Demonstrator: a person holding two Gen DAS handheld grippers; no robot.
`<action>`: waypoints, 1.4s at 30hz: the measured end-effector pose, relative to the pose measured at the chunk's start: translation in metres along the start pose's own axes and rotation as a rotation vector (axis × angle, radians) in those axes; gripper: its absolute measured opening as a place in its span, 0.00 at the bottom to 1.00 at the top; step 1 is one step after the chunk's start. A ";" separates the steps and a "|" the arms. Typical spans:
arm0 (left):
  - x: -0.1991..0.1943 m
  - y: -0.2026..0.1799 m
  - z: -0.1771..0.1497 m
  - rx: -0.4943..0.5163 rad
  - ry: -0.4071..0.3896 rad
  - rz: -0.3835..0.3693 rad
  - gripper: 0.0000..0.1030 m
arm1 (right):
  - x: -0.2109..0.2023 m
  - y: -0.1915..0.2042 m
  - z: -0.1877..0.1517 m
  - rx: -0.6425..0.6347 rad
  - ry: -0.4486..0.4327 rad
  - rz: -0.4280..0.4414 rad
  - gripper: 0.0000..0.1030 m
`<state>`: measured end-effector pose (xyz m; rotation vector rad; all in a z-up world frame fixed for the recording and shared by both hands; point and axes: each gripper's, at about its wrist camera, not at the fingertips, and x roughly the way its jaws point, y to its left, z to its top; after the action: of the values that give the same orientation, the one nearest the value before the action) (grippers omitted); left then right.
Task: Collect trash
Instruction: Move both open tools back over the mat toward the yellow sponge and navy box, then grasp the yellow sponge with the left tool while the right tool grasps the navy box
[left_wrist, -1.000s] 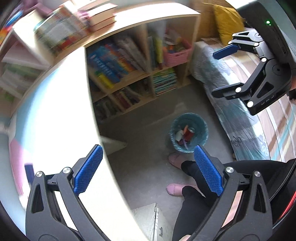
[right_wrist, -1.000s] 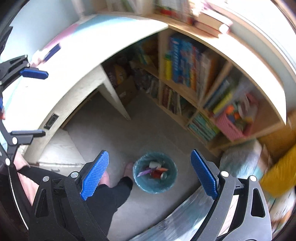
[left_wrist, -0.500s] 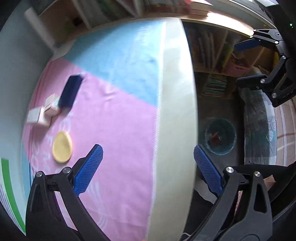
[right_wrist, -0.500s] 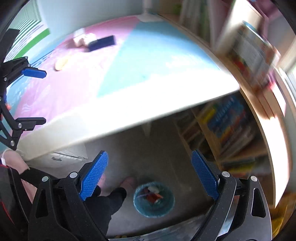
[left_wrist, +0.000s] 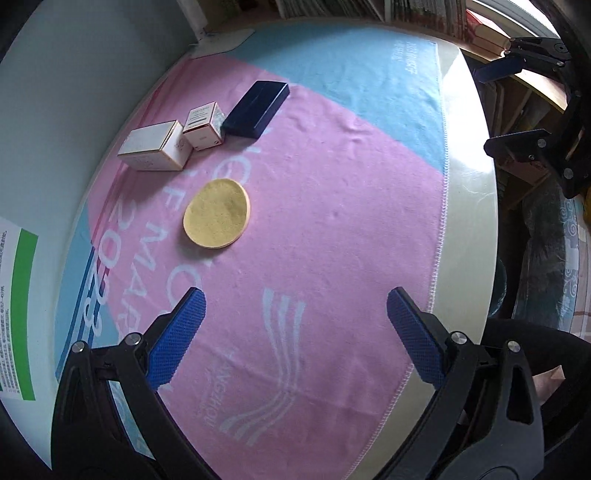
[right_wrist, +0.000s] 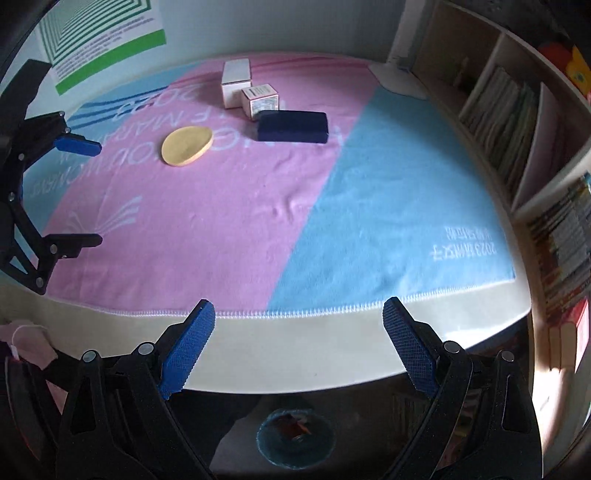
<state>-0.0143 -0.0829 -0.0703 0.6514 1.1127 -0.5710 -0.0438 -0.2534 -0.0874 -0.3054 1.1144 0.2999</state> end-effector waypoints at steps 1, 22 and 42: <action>0.004 0.004 0.001 -0.015 0.004 0.008 0.93 | 0.004 0.000 0.006 -0.031 0.000 0.003 0.89; 0.064 0.070 0.045 -0.401 0.164 0.100 0.93 | 0.092 -0.032 0.133 -0.602 0.002 0.136 0.89; 0.121 0.118 0.055 -0.513 0.224 -0.022 0.93 | 0.172 -0.001 0.200 -0.850 0.091 0.280 0.90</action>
<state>0.1438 -0.0531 -0.1447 0.2590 1.4113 -0.2140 0.1923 -0.1633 -0.1618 -0.9211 1.0716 1.0211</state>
